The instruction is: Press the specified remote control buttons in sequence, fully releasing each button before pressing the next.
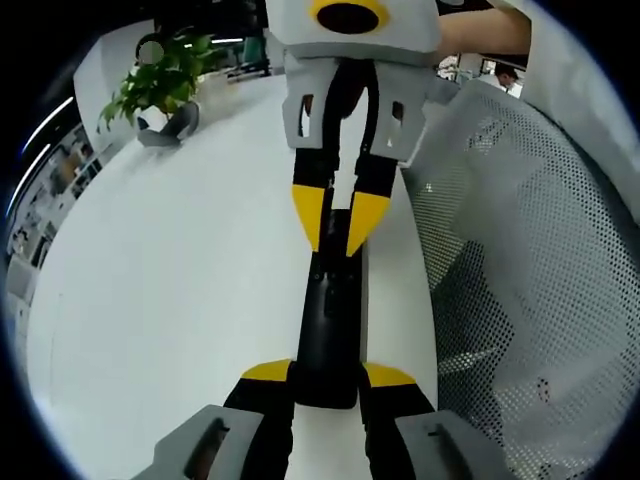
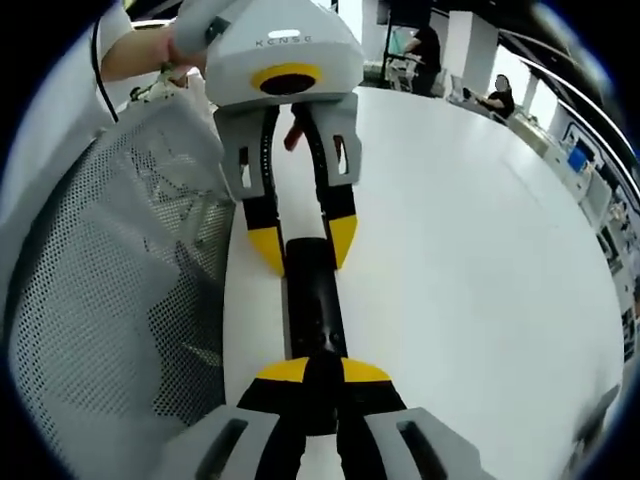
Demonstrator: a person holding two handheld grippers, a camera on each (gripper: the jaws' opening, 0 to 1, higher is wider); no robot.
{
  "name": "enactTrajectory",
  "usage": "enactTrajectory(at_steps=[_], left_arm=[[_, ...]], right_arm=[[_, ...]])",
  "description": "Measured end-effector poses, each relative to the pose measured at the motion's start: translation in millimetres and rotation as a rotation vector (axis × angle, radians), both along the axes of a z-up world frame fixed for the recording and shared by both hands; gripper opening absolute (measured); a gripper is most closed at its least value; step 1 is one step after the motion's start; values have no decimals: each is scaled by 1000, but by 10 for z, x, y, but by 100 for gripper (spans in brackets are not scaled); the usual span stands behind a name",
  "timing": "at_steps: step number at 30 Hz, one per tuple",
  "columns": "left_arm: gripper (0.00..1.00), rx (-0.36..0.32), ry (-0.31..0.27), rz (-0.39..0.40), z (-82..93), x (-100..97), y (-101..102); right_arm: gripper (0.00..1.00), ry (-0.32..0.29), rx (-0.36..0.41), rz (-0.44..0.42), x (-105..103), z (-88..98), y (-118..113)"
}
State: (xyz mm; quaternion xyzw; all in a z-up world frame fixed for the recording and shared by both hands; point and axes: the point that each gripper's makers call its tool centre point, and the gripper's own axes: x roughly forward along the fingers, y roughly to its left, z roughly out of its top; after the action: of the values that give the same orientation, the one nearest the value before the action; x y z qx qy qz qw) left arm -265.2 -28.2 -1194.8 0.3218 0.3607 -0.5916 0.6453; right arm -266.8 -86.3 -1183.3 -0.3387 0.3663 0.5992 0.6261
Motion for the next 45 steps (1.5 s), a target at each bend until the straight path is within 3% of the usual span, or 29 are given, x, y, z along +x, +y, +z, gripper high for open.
enactTrajectory(at_steps=[6, 8, 9, 11, 12, 16, 18, 20, 25, 36, 40, 45], left_arm=[[25, -1, -1, -4, -1, -2, -2], [25, 0, -1, -4, -1, -2, -3], [25, 2, -1, -5, -1, -3, -3], [25, 2, -2, -7, -1, -4, -3], [25, 1, -2, -6, -1, -4, -3], [25, -7, -1, -2, -3, -2, -2], [25, -4, -2, -7, -4, 0, -2], [25, 2, -2, -11, -5, 1, -4], [25, 16, 2, -9, -8, 1, -6], [25, 13, 3, -7, -5, -1, 4], [25, 21, 1, -11, -6, -2, 4], [25, 25, 0, -21, -7, -2, 3]], right_arm=[[6, -7, -27, 43, -12, -14, 0], [6, 18, -64, 25, -10, -23, -1], [6, -9, -101, 95, -7, -26, -4], [6, 2, -122, 61, -19, -33, 7], [6, -16, -128, 93, -24, -37, 14], [7, -11, -71, 76, -10, -27, -6], [6, 30, -29, 30, -8, -12, 0], [6, 8, -28, 79, -2, -12, -13], [6, 26, -37, 55, -9, -7, -3], [8, 6, -81, 63, -30, -14, -54], [8, -36, -146, 130, -37, -33, -57], [8, -30, -130, 95, -30, -41, -68]])
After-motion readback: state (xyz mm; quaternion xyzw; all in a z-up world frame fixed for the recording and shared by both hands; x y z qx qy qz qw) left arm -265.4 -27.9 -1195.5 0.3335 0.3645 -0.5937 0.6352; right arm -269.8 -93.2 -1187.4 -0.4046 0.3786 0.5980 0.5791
